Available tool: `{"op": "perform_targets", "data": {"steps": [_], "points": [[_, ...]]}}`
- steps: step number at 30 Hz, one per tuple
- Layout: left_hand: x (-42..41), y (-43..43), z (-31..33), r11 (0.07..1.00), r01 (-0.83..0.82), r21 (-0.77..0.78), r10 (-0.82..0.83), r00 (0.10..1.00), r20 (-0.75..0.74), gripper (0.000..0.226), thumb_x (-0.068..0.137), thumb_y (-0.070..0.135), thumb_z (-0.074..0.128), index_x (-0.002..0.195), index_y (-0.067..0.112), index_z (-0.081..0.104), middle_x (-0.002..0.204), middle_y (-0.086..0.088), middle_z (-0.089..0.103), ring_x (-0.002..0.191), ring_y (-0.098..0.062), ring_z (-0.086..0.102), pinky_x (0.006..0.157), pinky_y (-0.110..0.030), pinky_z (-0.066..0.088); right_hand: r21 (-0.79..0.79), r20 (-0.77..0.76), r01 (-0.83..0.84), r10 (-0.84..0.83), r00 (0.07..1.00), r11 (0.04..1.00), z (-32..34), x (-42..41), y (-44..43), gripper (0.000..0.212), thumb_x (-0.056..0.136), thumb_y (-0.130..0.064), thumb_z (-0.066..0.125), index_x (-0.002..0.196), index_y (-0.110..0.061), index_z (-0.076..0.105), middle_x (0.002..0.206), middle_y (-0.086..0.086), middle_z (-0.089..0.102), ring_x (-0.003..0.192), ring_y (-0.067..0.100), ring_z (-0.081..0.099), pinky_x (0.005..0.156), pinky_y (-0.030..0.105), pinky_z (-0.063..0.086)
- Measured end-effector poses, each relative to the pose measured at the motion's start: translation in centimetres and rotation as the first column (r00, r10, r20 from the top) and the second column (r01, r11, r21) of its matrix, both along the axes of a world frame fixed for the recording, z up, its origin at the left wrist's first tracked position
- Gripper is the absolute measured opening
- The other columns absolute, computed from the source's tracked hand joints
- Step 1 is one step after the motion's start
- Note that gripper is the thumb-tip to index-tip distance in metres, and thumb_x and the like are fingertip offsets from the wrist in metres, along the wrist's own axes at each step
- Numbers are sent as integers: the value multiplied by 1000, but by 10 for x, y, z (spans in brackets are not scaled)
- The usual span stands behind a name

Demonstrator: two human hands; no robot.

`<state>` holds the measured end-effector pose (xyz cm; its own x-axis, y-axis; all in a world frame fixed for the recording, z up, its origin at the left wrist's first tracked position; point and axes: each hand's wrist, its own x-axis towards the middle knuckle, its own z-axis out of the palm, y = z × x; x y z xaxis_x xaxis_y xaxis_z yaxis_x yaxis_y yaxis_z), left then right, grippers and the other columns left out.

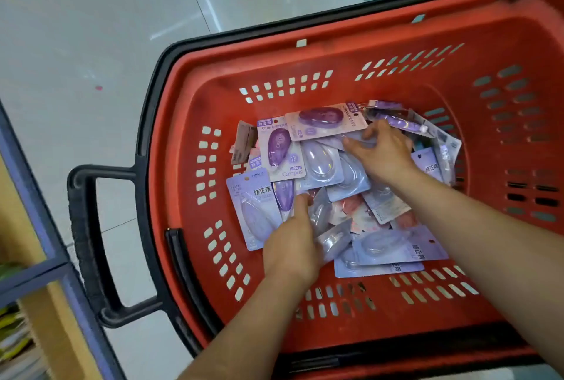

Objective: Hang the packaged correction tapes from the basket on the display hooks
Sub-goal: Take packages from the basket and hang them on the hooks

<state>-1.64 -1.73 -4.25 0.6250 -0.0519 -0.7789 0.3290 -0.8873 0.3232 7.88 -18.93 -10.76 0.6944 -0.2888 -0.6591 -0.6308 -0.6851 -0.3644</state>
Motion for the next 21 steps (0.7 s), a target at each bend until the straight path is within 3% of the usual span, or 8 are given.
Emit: {"op": "perform_targets", "data": {"steps": [3,7,9,11,14,16,18,21], "points": [[9,10,3,997,-42,65,43,999,-11,58,84,8,52,136,24,34,103,-8,67,100,-35,62,68,-34,40,64,24,96,-98,995,993,0,6,-3,52,74,-48,82,101,-20,47,130,13,47,115,29,49,91,36,42],[15,36,23,956,-288,53,289,957,-3,29,82,17,69,109,18,59,98,4,68,96,-29,65,72,-30,46,5,16,7,-7,1000,1000,24,10,-11,69,72,-35,87,125,-12,50,132,13,54,115,32,54,87,38,43],[14,43,29,764,-625,-160,607,780,-151,22,83,12,75,104,13,68,92,0,75,86,-23,71,74,-33,55,-23,39,-76,77,996,997,37,3,-14,47,76,-30,84,114,-14,62,119,14,66,109,34,61,86,38,46],[14,37,28,518,-812,-267,750,582,-315,15,88,11,71,103,9,72,90,-7,77,84,-24,73,76,-36,58,86,-27,0,3,1000,996,41,-13,-22,26,79,-29,82,92,-12,68,102,13,74,93,30,68,81,39,53],[18,7,10,432,-857,-281,766,513,-388,16,95,19,64,101,7,72,96,-11,76,83,-23,71,71,-30,58,240,-207,238,-190,960,941,45,-44,-30,22,86,-25,76,99,-7,73,88,9,75,74,22,71,64,35,58],[24,-16,-7,465,-832,-303,756,551,-353,17,98,23,59,96,10,70,93,-8,75,79,-16,68,63,-23,55,360,-193,364,-313,930,859,47,-61,-30,34,92,-12,67,126,-12,64,110,4,72,98,20,68,80,36,55],[28,-32,-28,623,-732,-276,693,680,-238,26,99,32,55,94,9,67,96,-9,71,86,-21,65,72,-27,50,442,-154,379,-347,925,813,52,-69,-33,58,96,-4,59,143,-34,46,141,-5,51,130,11,46,103,38,43],[29,-49,-45,824,-523,-218,501,852,-151,47,97,43,44,106,2,65,112,-22,65,110,-38,57,96,-43,45,497,-174,353,-308,935,793,59,-65,-38,41,94,-22,62,124,-50,60,141,-13,51,129,6,44,102,41,44]]}}
